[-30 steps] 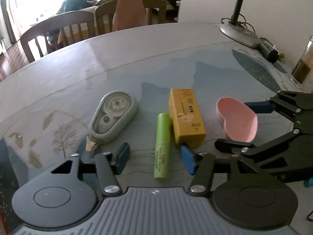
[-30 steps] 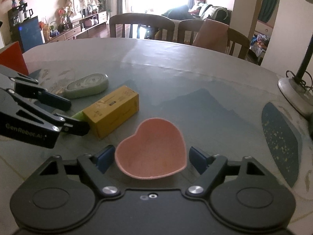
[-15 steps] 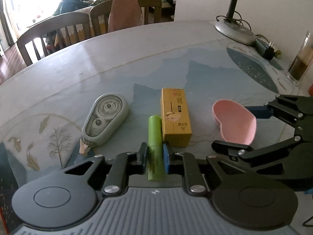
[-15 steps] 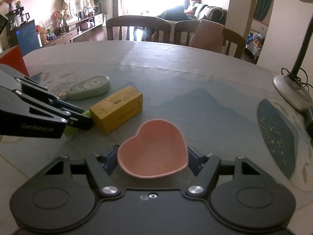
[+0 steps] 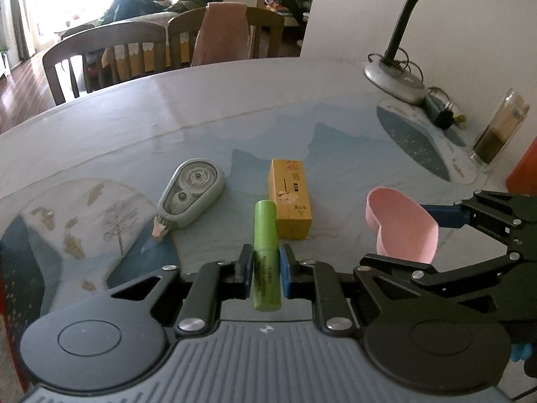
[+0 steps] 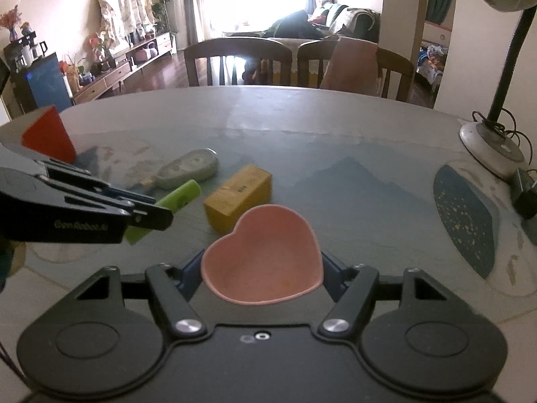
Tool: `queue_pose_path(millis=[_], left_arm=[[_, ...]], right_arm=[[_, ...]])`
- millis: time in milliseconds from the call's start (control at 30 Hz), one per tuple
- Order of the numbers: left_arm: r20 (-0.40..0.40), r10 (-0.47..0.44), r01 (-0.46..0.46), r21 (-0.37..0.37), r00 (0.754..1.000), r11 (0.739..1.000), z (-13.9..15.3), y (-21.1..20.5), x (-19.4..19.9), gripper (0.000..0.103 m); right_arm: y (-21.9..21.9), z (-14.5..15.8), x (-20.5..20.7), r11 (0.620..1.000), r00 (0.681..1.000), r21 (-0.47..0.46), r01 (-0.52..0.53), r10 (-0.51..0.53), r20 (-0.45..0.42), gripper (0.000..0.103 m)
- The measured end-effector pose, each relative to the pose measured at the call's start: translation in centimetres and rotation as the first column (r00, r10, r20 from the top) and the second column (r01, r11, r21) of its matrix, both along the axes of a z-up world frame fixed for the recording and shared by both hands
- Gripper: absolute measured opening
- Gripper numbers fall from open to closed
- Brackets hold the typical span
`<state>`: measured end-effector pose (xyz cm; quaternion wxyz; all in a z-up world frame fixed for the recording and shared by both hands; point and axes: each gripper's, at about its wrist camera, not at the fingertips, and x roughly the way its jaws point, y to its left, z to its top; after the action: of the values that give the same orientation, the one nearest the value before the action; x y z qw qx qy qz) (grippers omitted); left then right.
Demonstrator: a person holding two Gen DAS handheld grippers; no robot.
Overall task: Organize rigid objects
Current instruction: 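Grasp the green battery with the left tool while the right tool grasps the pink heart bowl, then carry the green battery and pink heart bowl with both tools over the shoebox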
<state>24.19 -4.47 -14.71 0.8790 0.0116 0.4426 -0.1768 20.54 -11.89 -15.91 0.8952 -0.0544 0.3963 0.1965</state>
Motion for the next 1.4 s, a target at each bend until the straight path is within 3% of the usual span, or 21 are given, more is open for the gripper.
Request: queue_pose_path(millis=[667,1400], left_arm=[[0.015,0.11,-0.108,-0.105,0.994,0.989,6.0,8.2,-6.6,0.016],[0.061,0.202,-0.191,-0.149,0.978,0.97,9.3,21.3,-11.2,0.016]], right_arm=[[7.6,7.1,-6.1,0.991,0.992,0.051,-0.123,0.12,0.042,0.07],[19.9,10.1,-9.2,0.971,0.97,0.056,-0.231,0.226,0.088,0.07]])
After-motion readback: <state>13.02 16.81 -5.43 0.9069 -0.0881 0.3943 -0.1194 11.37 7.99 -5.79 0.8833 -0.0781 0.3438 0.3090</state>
